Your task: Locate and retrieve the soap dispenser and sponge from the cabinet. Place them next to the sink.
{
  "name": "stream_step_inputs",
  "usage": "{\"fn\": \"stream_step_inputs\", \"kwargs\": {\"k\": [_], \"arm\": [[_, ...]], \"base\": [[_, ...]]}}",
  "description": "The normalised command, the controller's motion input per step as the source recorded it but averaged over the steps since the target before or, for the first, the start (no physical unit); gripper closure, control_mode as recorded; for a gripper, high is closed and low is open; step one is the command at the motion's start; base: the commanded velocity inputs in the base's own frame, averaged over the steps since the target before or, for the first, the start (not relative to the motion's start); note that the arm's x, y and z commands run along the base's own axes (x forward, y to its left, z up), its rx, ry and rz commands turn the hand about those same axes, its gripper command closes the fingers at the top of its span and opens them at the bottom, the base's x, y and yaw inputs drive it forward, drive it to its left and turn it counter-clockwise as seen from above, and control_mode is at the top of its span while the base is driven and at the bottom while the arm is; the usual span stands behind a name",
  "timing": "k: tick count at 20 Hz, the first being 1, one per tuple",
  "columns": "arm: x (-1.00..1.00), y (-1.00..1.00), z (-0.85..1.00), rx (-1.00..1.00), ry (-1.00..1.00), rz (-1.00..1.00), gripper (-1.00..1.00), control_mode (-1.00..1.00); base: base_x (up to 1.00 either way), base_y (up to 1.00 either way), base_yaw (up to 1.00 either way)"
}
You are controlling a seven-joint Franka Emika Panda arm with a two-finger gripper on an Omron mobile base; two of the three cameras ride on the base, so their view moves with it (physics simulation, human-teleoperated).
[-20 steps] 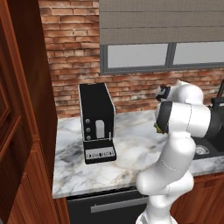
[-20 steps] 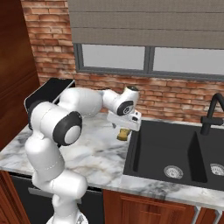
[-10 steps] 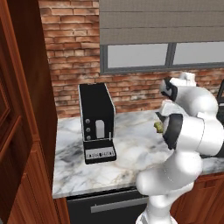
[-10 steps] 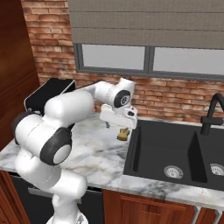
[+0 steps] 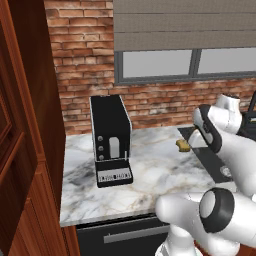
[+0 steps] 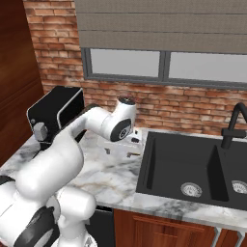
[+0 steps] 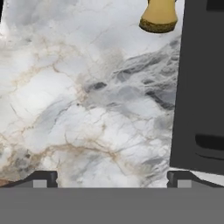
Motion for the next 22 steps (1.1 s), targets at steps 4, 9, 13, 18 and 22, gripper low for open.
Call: {"fn": "stream_step_inputs", "kwargs": {"k": [4,9,13,18,22], "arm": [[-0.64,0.40,0.21,-0.16,-0.05,0.10,-1.00,-1.00],[-0.47,0.40,0.38,-0.22,-0.02,-0.04,-1.00,-1.00],[-0.51,0.04,0.06,-0.03,-0.05,-0.28,-1.00,-1.00],[-0.36,0.19,0.21,0.04,-0.21,-0.34,-1.00,-1.00],[-0.39,0.23,0.67,0.01,-0.09,-0.11,-1.00,-1.00]], "base": [[0.00,0.00,0.00],[0.00,0.00,0.00],[0.00,0.00,0.00],[0.00,0.00,0.00],[0.00,0.00,0.00]]}}
